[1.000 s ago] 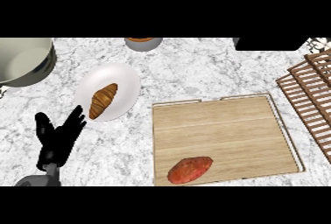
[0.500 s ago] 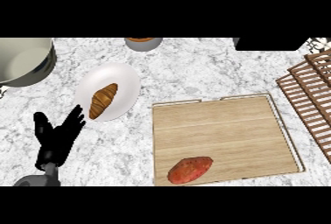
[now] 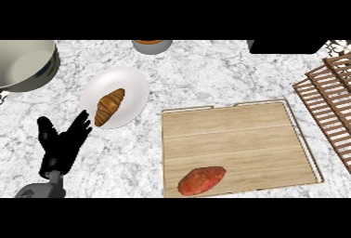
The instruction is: Pick the squash from the tray and place it in the tiered shelf
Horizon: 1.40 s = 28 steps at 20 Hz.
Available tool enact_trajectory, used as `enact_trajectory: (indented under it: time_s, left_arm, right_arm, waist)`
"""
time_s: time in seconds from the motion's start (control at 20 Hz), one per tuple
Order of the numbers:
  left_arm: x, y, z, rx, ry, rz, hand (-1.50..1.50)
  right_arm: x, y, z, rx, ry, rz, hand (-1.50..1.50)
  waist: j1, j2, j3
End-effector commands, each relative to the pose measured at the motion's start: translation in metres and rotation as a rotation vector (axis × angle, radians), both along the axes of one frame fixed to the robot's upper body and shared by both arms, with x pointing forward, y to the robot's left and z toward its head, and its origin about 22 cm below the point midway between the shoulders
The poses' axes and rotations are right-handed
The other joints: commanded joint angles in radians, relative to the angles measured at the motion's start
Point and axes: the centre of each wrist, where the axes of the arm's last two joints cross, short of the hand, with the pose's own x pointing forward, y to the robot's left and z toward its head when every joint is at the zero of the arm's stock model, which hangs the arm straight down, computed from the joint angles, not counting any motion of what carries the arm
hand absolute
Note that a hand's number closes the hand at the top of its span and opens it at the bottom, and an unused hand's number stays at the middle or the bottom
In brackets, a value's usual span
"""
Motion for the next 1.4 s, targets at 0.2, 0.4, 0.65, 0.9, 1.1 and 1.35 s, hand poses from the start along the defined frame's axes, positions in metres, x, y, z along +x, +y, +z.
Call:
enact_trajectory:
  time_s: [0.2,0.4,0.65,0.9,1.1,1.35]
  left_arm:
    - [-0.009,0.002,-0.009,-0.007,0.013,-0.001,0.0]
    - [-0.008,0.007,-0.007,0.007,0.004,0.004,0.0]
    - [-0.001,0.002,-0.002,0.002,0.002,0.011,0.0]
    - [0.011,0.009,0.011,0.011,0.003,0.011,0.0]
    - [-0.008,0.01,-0.007,0.011,0.011,0.033,0.0]
    - [-0.002,0.014,0.003,-0.002,0.002,0.024,0.0]
  right_arm:
    - [-0.016,0.001,0.007,0.038,-0.331,-0.024,-1.5]
    - [-0.025,0.001,0.013,0.03,-0.464,-0.023,-1.5]
    - [-0.042,-0.007,0.043,0.002,-0.659,-0.071,-1.5]
    - [-0.066,-0.008,0.049,-0.108,-0.65,-0.225,-1.5]
    - [-0.117,-0.003,0.056,-0.141,-0.749,-0.351,-1.5]
    - [-0.173,0.013,0.056,-0.141,-0.84,-0.398,-1.5]
  waist:
    - [0.001,-0.002,0.0]
    - [-0.001,-0.002,0.0]
    - [0.001,0.0,0.0]
    - [-0.006,-0.001,-0.001]
    - [-0.018,-0.006,-0.001]
    - [-0.021,-0.008,-0.001]
